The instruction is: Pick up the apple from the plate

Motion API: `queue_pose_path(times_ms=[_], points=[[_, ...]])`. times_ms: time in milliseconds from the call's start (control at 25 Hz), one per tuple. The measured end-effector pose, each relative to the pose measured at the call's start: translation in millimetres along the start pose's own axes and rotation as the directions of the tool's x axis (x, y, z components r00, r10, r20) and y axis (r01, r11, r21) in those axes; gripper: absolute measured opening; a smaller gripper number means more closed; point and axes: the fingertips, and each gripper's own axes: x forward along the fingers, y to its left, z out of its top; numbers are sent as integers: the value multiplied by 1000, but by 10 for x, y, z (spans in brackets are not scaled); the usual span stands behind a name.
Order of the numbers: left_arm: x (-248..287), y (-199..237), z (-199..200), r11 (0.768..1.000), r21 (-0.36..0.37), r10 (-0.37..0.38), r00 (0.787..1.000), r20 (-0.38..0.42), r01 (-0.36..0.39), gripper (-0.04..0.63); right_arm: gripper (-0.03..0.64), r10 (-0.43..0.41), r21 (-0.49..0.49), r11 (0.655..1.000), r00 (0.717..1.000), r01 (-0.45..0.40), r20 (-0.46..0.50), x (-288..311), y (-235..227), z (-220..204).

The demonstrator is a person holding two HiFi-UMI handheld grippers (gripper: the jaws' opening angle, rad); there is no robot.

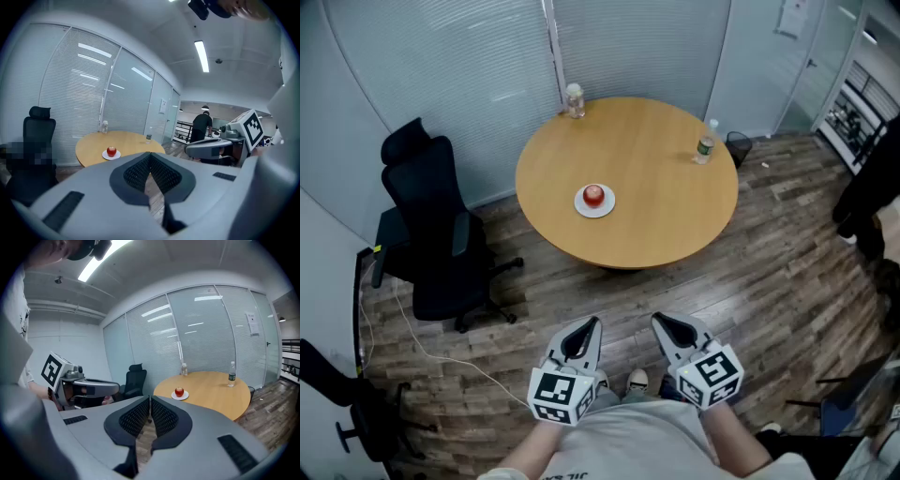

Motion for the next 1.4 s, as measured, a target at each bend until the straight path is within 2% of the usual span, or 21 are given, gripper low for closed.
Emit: queue_pose_path(times_ms=[400,600,1200,1400], points=[[25,64,36,1000,-1,-15,1000,-1,15,3,35,9,-31,999,1000,-10,-27,74,50,-40],[21,98,34,1000,-2,-24,1000,-1,24,3,35,1,23,1000,1000,-1,-20,113,33,-61],[-104,424,136,994,20,-105,994,15,105,3,35,-104,60,993,995,103,5,430,144,62],[-90,547,99,994,1,-108,994,13,108,3,35,-123,60,991,992,123,-19,513,109,17]])
